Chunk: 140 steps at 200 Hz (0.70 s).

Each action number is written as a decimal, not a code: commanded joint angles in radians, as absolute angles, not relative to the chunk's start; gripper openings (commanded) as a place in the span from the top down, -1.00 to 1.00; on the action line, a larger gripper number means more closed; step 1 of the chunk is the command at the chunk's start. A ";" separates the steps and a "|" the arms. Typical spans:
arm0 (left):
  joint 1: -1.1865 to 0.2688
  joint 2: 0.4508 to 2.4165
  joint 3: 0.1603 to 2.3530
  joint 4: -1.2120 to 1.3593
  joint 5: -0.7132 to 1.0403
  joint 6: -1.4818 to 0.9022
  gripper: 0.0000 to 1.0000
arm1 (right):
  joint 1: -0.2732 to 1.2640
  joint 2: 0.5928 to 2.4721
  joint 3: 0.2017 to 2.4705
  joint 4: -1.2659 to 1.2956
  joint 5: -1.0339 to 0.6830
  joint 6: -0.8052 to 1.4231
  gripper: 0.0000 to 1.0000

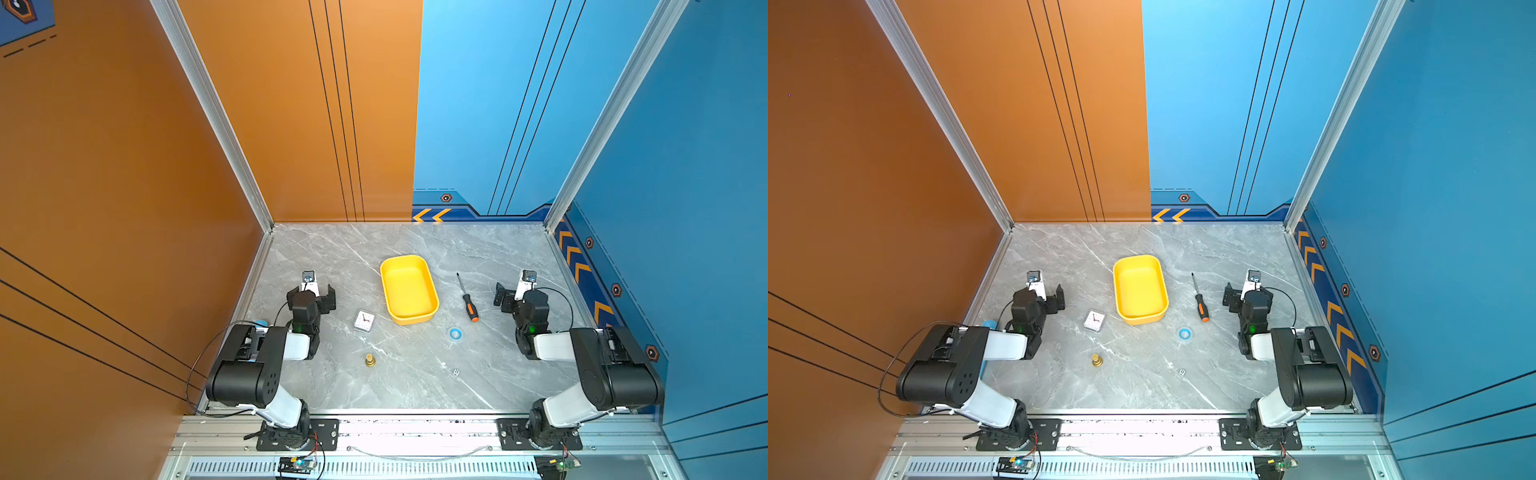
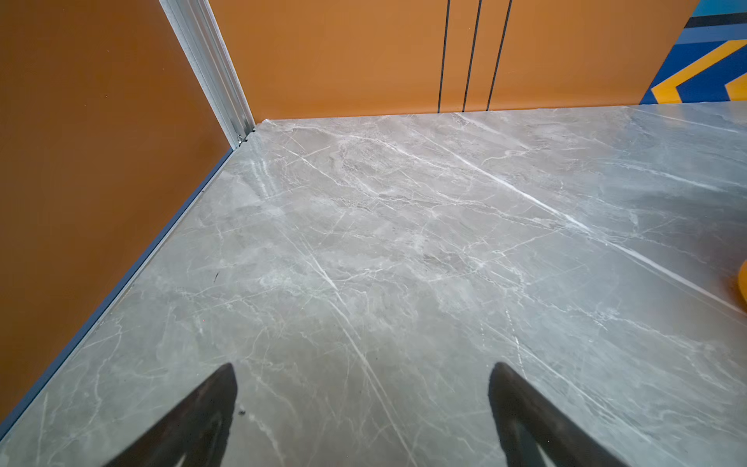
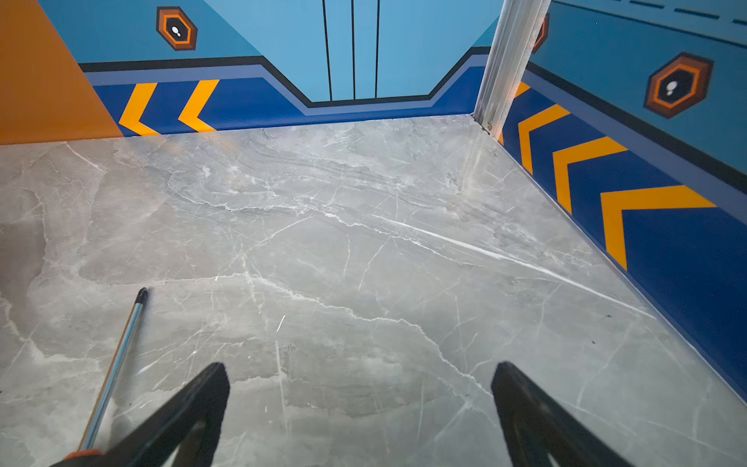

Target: Put the screwdriver in the bin

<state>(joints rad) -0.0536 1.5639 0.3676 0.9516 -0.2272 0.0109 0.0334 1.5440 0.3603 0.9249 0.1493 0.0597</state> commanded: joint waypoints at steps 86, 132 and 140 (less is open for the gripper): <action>-0.033 1.566 0.379 0.929 -0.147 0.013 -0.96 | 0.034 1.547 0.376 0.906 0.141 0.061 -0.99; -0.017 1.526 0.428 0.812 -0.093 0.013 -0.96 | 0.043 1.502 0.417 0.795 0.191 0.065 -0.91; -0.017 1.507 0.453 0.754 -0.075 0.020 -0.96 | 0.050 1.470 0.450 0.714 0.201 0.061 -0.92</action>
<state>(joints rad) -0.0242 1.5600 0.3862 0.8894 -0.1440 0.0101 0.0345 1.5402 0.3756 0.8841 0.1596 0.0601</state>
